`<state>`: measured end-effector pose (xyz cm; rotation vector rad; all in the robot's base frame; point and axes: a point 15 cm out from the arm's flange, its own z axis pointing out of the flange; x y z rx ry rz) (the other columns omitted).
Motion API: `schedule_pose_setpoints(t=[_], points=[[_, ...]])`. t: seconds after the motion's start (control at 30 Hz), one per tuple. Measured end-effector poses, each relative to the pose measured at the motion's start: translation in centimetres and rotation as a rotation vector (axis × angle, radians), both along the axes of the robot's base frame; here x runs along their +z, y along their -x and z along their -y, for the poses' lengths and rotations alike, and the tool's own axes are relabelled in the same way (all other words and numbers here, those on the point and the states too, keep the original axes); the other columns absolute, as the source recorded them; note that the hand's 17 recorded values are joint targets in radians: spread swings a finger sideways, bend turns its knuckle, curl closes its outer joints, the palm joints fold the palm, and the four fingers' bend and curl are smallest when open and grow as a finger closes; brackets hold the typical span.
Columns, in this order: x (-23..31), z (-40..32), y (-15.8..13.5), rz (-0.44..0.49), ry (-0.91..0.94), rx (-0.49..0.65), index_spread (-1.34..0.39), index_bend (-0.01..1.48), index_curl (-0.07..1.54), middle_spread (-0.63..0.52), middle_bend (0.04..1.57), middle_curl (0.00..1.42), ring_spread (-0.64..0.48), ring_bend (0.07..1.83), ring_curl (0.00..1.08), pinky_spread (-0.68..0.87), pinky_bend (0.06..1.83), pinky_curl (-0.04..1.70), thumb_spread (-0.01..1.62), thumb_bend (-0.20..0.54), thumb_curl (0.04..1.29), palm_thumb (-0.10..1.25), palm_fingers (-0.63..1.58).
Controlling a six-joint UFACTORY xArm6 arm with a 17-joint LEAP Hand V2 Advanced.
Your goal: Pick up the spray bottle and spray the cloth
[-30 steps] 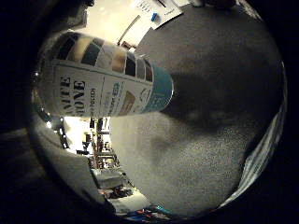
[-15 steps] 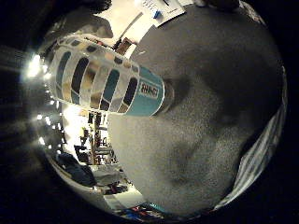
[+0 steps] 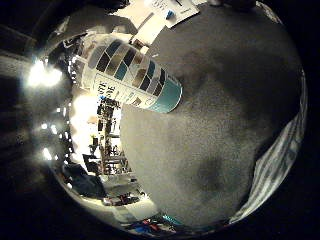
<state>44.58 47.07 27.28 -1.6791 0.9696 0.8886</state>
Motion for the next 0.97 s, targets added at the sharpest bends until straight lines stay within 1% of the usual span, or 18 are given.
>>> schedule_pose_setpoints(t=[0.13, 0.4, 0.6, 0.77, 0.97], points=[[1.9, 1.7, -0.5, 0.018, 0.015, -0.016, -0.38, 0.19, 0.39, -0.13, 0.38, 0.38, 0.05, 0.84, 0.16, 0.48, 1.28, 0.26, 0.95, -0.031, 0.33, 0.23, 0.34], [3.6, 7.4, -2.0, 0.042, 0.161, -0.046, -0.38, 0.19, 0.38, -0.11, 0.35, 0.37, 0.14, 0.77, 0.13, 0.54, 1.25, 0.19, 0.95, -0.029, 0.33, 0.24, 0.32], [5.4, 11.2, -2.1, 0.076, 0.305, -0.056, -0.37, 0.19, 0.38, -0.10, 0.32, 0.37, 0.18, 0.73, 0.12, 0.58, 1.23, 0.15, 0.95, -0.033, 0.34, 0.24, 0.33], [8.4, 15.7, -2.1, 0.117, 0.469, -0.116, -0.37, 0.19, 0.38, -0.08, 0.29, 0.36, 0.21, 0.70, 0.11, 0.60, 1.21, 0.12, 0.94, -0.032, 0.34, 0.26, 0.33], [14.2, 23.1, -2.4, 0.213, 0.642, -0.271, -0.37, 0.19, 0.38, -0.06, 0.26, 0.36, 0.23, 0.63, 0.10, 0.63, 1.16, 0.07, 0.96, -0.029, 0.34, 0.28, 0.33]])
